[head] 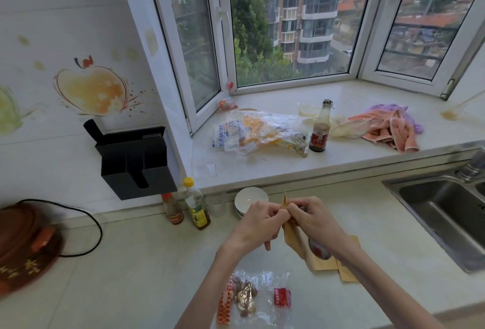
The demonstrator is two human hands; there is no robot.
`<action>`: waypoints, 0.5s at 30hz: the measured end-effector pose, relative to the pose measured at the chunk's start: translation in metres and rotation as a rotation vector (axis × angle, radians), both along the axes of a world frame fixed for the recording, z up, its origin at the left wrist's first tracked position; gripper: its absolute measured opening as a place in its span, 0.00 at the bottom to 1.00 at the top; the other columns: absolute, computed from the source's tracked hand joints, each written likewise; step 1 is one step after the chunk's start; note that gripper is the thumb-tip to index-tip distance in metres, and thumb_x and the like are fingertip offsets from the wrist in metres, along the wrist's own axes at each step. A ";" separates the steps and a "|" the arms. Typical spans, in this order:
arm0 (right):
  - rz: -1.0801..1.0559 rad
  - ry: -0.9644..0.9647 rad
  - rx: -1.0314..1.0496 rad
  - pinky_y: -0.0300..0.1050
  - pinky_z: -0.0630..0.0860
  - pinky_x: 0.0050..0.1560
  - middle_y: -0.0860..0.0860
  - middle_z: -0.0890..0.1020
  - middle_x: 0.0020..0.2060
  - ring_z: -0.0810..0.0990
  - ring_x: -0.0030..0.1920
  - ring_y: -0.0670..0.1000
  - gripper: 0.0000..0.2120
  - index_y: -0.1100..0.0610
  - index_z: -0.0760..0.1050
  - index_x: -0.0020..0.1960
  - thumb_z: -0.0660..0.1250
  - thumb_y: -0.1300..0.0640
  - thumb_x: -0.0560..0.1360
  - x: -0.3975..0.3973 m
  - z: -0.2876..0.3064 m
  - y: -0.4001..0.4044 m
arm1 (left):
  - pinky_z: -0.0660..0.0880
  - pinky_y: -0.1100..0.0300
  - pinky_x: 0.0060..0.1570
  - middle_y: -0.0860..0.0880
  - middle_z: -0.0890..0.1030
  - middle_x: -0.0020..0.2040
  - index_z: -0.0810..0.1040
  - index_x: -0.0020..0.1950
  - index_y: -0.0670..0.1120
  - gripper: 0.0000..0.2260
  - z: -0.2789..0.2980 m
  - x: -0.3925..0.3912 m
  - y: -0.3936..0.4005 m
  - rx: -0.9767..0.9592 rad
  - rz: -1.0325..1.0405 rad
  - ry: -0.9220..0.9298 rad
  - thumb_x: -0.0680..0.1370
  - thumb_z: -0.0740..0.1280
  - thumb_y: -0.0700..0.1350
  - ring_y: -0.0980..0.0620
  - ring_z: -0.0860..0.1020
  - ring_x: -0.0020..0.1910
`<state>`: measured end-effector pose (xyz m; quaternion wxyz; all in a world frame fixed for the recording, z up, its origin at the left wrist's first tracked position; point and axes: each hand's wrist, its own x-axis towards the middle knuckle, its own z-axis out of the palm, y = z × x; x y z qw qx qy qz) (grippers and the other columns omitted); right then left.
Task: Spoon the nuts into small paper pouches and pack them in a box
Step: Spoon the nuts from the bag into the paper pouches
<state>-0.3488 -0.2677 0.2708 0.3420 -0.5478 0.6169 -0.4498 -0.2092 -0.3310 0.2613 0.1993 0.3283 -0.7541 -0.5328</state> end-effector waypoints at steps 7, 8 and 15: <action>0.031 -0.004 -0.001 0.43 0.65 0.33 0.51 0.70 0.25 0.66 0.28 0.47 0.17 0.59 0.72 0.29 0.60 0.65 0.77 0.001 -0.005 0.000 | 0.74 0.62 0.23 0.46 0.70 0.26 0.76 0.41 0.31 0.13 -0.004 0.006 -0.001 0.087 -0.034 0.015 0.79 0.60 0.40 0.51 0.69 0.24; 0.040 -0.005 -0.001 0.42 0.64 0.33 0.50 0.70 0.25 0.66 0.28 0.47 0.18 0.57 0.72 0.28 0.60 0.66 0.77 0.000 -0.005 -0.001 | 0.74 0.62 0.23 0.47 0.70 0.26 0.76 0.43 0.30 0.13 -0.005 0.006 -0.001 0.076 -0.029 0.018 0.79 0.60 0.40 0.52 0.69 0.24; 0.011 0.036 -0.012 0.32 0.61 0.28 0.42 0.71 0.21 0.65 0.25 0.41 0.25 0.44 0.74 0.24 0.63 0.65 0.75 0.006 -0.014 -0.005 | 0.70 0.63 0.22 0.50 0.71 0.25 0.81 0.45 0.35 0.13 -0.016 0.009 -0.002 -0.018 0.023 0.016 0.80 0.63 0.43 0.55 0.68 0.23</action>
